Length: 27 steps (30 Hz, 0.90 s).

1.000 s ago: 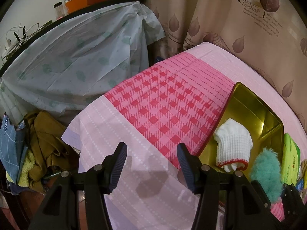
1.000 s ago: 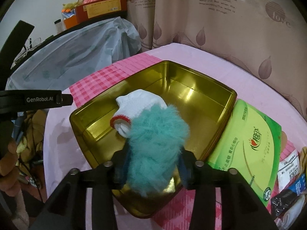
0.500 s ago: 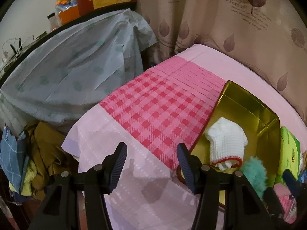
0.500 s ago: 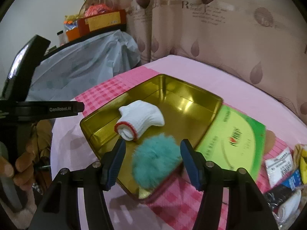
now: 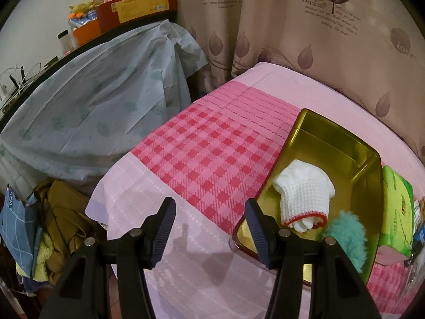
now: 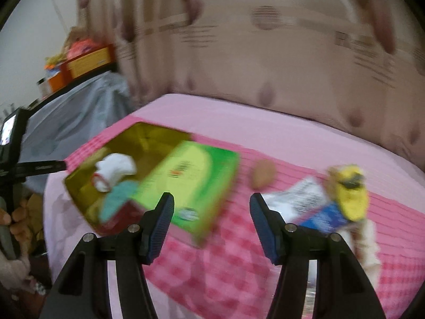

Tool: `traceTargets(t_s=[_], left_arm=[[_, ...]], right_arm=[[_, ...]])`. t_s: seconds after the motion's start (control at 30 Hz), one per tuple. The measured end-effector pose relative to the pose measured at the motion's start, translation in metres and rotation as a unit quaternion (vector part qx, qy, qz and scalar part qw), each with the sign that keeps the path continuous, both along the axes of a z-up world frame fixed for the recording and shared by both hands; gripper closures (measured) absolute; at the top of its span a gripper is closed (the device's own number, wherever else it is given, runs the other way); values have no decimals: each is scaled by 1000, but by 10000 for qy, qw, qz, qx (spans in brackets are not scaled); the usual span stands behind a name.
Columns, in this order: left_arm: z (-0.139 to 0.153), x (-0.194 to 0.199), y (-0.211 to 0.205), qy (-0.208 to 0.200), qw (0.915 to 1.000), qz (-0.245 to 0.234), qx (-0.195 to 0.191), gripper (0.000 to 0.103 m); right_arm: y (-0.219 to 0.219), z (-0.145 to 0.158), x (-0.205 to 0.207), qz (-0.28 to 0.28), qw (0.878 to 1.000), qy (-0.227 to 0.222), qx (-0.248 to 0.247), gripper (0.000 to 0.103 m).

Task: Organize soft objects
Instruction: 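Open the right gripper to release the pom-pom beside the glove, then grasp the cream cloth with the right gripper while the left gripper moves toward the cotton swab pack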

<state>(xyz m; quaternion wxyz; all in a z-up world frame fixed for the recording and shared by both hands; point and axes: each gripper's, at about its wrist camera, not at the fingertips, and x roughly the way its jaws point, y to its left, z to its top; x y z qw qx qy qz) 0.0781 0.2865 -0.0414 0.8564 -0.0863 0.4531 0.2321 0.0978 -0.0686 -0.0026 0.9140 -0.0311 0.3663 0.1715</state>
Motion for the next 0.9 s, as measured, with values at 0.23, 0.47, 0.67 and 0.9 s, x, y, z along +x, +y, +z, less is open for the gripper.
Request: traceTargets(t_s=[0.23,0.47,0.67,0.9], left_arm=[[2,0,-8,-39,9999,-135,49,47],[4,0,-18,-104,9992,-387,70,47],[8,0,-32,-221,9971,-719,137,47],[9,1,-47,-287,9936,-1071,229,47]], right_arm=[[-96,-3,3,-1084,9941,10,-77,46],[-161,-26,8,-1704,9847,332,-161,45],[-179,-51,17,-1909,9792,613,-296,44],[-187,-71,27,-2024,9752,782,-429,46]])
